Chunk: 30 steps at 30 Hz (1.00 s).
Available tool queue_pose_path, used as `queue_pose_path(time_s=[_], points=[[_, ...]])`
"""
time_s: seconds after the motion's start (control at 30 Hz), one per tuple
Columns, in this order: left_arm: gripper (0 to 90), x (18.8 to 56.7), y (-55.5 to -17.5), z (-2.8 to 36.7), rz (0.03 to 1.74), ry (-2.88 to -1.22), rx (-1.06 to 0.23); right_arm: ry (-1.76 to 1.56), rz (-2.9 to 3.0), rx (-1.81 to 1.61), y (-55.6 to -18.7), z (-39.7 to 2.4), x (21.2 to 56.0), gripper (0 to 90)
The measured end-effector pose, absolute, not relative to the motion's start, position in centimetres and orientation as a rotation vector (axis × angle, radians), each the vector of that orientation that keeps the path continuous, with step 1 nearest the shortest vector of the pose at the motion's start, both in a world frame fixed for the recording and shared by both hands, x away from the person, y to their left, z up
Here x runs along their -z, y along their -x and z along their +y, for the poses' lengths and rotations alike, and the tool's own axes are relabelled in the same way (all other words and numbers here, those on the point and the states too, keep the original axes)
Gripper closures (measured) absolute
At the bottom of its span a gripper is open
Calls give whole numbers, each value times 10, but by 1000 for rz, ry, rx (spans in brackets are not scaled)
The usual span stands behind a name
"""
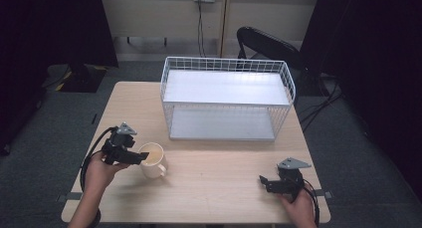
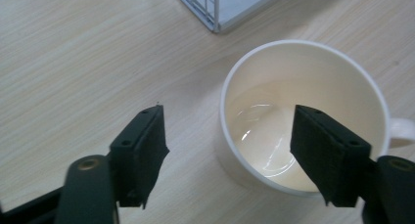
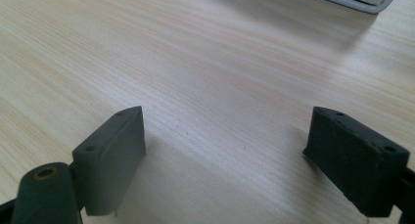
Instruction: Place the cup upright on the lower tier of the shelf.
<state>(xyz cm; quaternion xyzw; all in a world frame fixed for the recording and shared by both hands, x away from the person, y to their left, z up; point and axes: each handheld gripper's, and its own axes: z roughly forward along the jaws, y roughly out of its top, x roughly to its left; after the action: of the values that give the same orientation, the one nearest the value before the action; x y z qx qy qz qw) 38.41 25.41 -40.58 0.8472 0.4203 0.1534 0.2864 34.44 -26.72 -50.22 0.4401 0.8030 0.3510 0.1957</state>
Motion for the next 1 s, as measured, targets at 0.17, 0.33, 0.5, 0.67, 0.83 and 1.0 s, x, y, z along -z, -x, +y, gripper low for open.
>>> queue_pose_path(time_s=[0.17,0.33,0.5,0.67,0.83,1.0], points=[[363,410,-386,256,1161,-2243,-406,-1233,2250,-983,-344,-267,502,139],[447,415,-388,258,1227,-2196,-353,-1233,2250,-983,-344,-267,502,139],[550,417,-389,260,1270,-2174,-318,-1233,2250,-984,-344,-267,502,139],[605,419,-390,259,1295,-2152,-282,-1233,2250,-983,-344,-267,502,139],[696,420,-391,253,1314,-2163,-274,-1233,2250,-983,-344,-267,502,138],[767,423,-391,248,1347,-2191,-289,-1233,2250,-983,-344,-267,502,139]])
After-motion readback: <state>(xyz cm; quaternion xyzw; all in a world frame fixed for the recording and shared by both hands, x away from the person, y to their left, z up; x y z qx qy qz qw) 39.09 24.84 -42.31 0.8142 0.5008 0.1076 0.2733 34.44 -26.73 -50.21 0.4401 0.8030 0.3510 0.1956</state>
